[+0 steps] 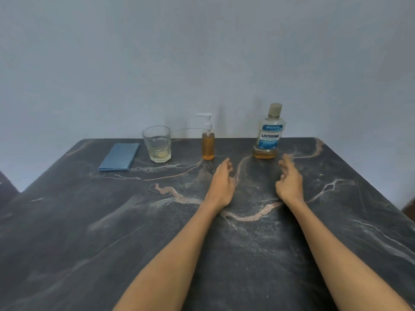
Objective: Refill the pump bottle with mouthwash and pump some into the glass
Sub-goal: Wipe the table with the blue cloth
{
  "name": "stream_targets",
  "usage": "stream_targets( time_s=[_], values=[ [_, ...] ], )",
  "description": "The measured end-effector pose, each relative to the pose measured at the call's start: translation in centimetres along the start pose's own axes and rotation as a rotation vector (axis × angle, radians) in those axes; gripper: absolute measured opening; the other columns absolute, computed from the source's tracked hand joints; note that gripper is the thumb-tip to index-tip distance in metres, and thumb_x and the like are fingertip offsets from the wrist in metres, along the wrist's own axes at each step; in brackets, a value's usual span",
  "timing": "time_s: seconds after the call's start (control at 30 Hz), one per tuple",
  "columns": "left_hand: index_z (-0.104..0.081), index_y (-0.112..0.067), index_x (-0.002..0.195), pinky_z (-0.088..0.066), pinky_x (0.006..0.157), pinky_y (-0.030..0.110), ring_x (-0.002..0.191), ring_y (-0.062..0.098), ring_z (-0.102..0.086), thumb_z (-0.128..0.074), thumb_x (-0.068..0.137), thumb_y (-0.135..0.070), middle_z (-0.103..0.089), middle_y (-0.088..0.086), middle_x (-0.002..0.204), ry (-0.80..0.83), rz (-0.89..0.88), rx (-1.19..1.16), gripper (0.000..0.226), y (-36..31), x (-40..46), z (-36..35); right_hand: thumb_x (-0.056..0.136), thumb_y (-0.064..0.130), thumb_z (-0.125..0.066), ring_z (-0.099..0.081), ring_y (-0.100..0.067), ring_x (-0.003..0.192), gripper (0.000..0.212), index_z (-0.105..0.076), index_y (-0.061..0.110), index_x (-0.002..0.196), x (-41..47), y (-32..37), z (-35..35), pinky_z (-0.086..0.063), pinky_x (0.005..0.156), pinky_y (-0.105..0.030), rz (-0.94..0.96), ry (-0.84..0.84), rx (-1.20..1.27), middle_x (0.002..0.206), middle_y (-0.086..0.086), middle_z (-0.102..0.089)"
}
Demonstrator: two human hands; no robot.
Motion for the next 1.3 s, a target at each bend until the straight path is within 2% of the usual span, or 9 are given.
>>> stream_targets(
  time_s=[0.2, 0.3, 0.47, 0.57, 0.63, 0.7, 0.93, 1.2, 1.3],
  values=[
    [-0.023, -0.006, 0.146, -0.029, 0.113, 0.031, 0.132, 0.018, -0.041, -0.036, 0.093, 0.003, -0.042, 0.009, 0.144, -0.149, 0.037, 0.118, 0.056, 2.3, -5.4, 10.2, 0.074, -0.028, -0.035, -0.043, -0.020, 0.127, 0.084, -0.032, 0.017, 0.145, -7.0, 3.7, -2.5, -0.036, 0.091, -0.015, 0.075, 0.107, -0.069, 0.139, -0.007, -0.047],
    [-0.025, -0.008, 0.146, -0.033, 0.111, 0.037, 0.130, 0.022, -0.044, -0.038, 0.092, 0.002, -0.044, 0.008, 0.143, -0.209, 0.094, 0.161, 0.056, 3.6, -8.5, 16.0, 0.075, -0.025, -0.037, -0.044, -0.021, 0.126, 0.080, -0.034, 0.016, 0.144, -10.6, 8.3, -6.8, -0.036, 0.099, -0.020, 0.162, 0.225, -0.053, 0.139, -0.006, -0.047],
    [-0.025, -0.007, 0.145, -0.040, 0.094, 0.032, 0.102, 0.018, -0.053, -0.038, 0.094, 0.000, -0.048, 0.006, 0.139, -0.328, 0.174, 0.199, 0.053, 6.3, -12.8, 24.6, 0.086, -0.014, -0.042, -0.046, -0.015, 0.121, 0.066, -0.034, 0.015, 0.144, -15.0, 16.5, -14.6, -0.032, 0.087, -0.005, 0.295, 0.426, -0.026, 0.139, -0.004, -0.046],
    [-0.028, -0.007, 0.145, -0.041, 0.095, 0.033, 0.096, 0.010, -0.050, -0.038, 0.094, 0.000, -0.049, 0.007, 0.139, -0.396, 0.205, 0.205, 0.052, 7.8, -14.4, 28.5, 0.091, -0.004, -0.042, -0.044, -0.019, 0.125, 0.059, -0.033, 0.018, 0.144, -16.7, 19.7, -18.7, -0.036, 0.102, -0.025, 0.328, 0.513, -0.031, 0.140, -0.001, -0.045],
    [-0.029, -0.006, 0.144, -0.038, 0.097, 0.029, 0.099, 0.010, -0.049, -0.039, 0.094, 0.000, -0.048, 0.009, 0.140, -0.420, 0.214, 0.213, 0.052, 8.7, -14.8, 30.3, 0.092, 0.000, -0.043, -0.050, -0.019, 0.110, 0.058, -0.032, 0.019, 0.145, -17.2, 21.1, -21.2, -0.037, 0.105, -0.035, 0.331, 0.560, -0.041, 0.140, -0.001, -0.046],
    [-0.031, -0.005, 0.143, -0.036, 0.100, 0.028, 0.111, 0.016, -0.052, -0.040, 0.094, 0.000, -0.047, 0.010, 0.140, -0.422, 0.217, 0.223, 0.050, 9.5, -14.3, 31.4, 0.091, 0.001, -0.044, -0.046, -0.016, 0.100, 0.058, -0.032, 0.018, 0.145, -17.2, 22.0, -23.4, -0.039, 0.104, -0.041, 0.326, 0.596, -0.045, 0.141, -0.003, -0.046],
    [-0.061, -0.011, 0.119, -0.034, 0.107, 0.033, 0.126, 0.022, -0.047, -0.047, 0.091, -0.003, -0.054, 0.007, 0.134, -0.377, 0.215, 0.358, 0.033, 13.1, -8.7, 31.8, 0.089, 0.003, -0.048, -0.036, -0.023, 0.134, 0.057, -0.034, 0.015, 0.143, -14.7, 22.8, -31.4, -0.028, 0.110, -0.034, 0.350, 0.673, -0.144, 0.146, -0.007, -0.038],
    [-0.041, -0.013, 0.140, -0.006, 0.119, 0.044, 0.146, 0.027, -0.012, -0.033, 0.099, -0.009, -0.024, 0.012, 0.155, -0.302, 0.278, 0.468, 0.042, 15.7, -1.6, 30.2, 0.092, 0.010, -0.047, -0.021, -0.027, 0.140, 0.056, -0.030, 0.016, 0.145, -10.5, 22.4, -38.5, -0.023, 0.112, -0.042, 0.425, 0.647, -0.401, 0.154, -0.006, -0.020],
    [-0.047, -0.014, 0.134, -0.031, 0.111, 0.048, 0.136, 0.034, -0.034, -0.036, 0.094, -0.005, -0.039, 0.012, 0.147, -0.233, 0.339, 0.476, 0.042, 16.3, -0.7, 29.8, 0.092, 0.012, -0.046, -0.034, -0.029, 0.132, 0.046, -0.039, 0.014, 0.138, -10.3, 22.4, -39.4, -0.035, 0.104, -0.044, 0.480, 0.692, -0.488, 0.145, -0.007, -0.035]
  ],
)
Point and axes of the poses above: each hand's wrist, its own x-axis towards the middle knuckle, its own z-axis out of the back of the hand, y = z × x, the point moved 7 cm from there along x, towards the middle knuckle
